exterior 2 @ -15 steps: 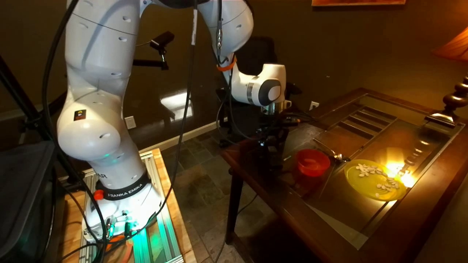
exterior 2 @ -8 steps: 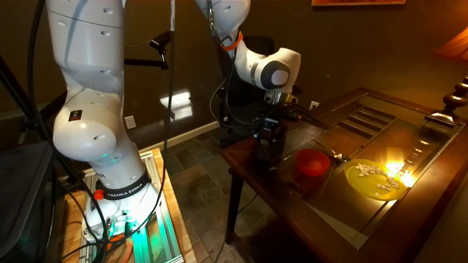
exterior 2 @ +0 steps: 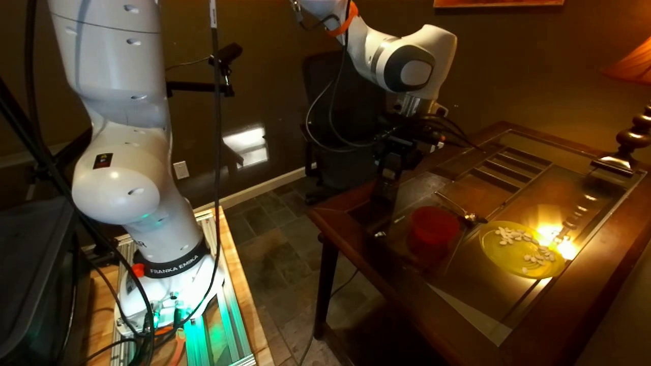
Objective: Move the remote to the right
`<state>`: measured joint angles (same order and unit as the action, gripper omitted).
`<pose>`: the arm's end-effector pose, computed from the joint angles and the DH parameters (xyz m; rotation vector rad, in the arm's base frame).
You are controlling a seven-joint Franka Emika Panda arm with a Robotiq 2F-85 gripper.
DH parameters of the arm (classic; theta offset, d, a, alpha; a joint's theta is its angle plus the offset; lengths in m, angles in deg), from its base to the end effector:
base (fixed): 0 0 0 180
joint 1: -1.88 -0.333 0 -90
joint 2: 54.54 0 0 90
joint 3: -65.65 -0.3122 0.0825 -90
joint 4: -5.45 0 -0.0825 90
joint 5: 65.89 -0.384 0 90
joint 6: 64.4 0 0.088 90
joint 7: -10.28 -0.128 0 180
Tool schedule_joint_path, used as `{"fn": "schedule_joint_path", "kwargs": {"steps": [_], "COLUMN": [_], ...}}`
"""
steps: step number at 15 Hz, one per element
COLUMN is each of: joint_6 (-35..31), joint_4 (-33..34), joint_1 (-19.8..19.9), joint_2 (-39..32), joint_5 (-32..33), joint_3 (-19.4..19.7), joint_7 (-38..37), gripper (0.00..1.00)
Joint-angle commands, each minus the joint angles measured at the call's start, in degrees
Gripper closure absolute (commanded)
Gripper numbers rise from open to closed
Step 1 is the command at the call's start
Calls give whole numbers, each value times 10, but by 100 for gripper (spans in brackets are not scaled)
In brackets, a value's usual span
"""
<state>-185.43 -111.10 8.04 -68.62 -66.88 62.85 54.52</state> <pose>0.5656 -0.0324 0.2876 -2.8566 -1.0474 0.2174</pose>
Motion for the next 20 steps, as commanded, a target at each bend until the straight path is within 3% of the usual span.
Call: {"fn": "schedule_joint_path", "kwargs": {"steps": [1,4,5,20], "joint_6": [1,1,1,-11], "joint_4": [0,-4,-4,144], "joint_1": [-5,-7,-7,65], "joint_2": [0,-3,-3,-141], "joint_5": [-1,-1,-1,6], "joint_3": [6,4,4,92], "joint_7": [1,1,1,-213], "gripper": [46,46,71,71]}}
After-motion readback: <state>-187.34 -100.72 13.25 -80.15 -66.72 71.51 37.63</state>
